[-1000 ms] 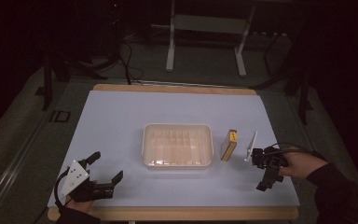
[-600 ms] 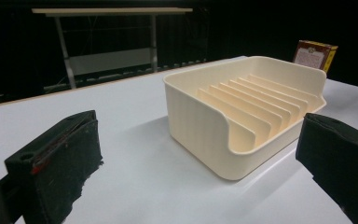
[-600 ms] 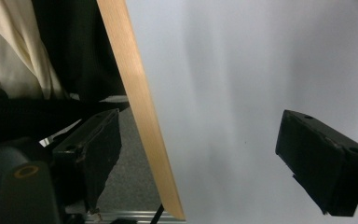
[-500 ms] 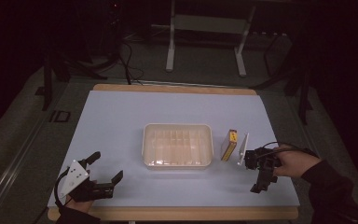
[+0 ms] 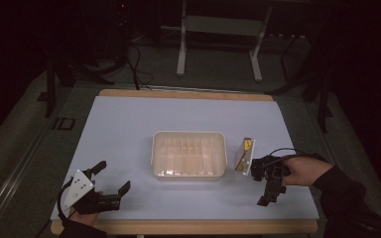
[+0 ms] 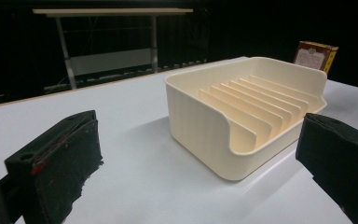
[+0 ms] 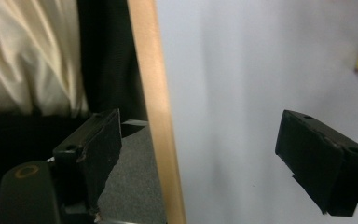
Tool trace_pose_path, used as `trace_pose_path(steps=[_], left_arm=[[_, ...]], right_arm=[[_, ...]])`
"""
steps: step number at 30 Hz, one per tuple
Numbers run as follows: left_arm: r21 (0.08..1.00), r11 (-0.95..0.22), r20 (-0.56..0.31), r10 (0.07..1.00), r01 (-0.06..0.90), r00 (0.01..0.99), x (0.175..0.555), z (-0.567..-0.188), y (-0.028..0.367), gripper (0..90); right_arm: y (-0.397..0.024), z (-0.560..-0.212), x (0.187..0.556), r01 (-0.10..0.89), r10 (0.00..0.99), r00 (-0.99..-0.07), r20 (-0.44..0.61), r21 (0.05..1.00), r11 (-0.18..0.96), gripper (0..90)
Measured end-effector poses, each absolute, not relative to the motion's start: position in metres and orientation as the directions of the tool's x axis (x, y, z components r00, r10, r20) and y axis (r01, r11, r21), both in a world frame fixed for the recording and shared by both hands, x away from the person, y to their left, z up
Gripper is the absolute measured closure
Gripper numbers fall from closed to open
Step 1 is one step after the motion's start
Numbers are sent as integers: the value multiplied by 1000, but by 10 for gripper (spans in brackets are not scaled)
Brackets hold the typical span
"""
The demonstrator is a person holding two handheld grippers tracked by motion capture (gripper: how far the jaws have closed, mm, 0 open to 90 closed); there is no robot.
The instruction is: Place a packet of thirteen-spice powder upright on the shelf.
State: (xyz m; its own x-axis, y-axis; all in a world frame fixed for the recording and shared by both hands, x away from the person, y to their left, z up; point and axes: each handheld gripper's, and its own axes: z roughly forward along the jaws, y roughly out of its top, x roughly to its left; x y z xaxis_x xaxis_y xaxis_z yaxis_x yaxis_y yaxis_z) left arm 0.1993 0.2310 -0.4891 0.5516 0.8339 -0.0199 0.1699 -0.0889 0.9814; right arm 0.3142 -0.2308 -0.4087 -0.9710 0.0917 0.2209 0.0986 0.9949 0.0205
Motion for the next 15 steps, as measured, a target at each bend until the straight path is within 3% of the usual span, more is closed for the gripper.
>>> trace_pose_path(steps=[15], left_arm=[[981,-95,-17,827,169,562,199,-489,228,2]], right_arm=[[-209,-382,316,65,50,-979,200,68,996,137]])
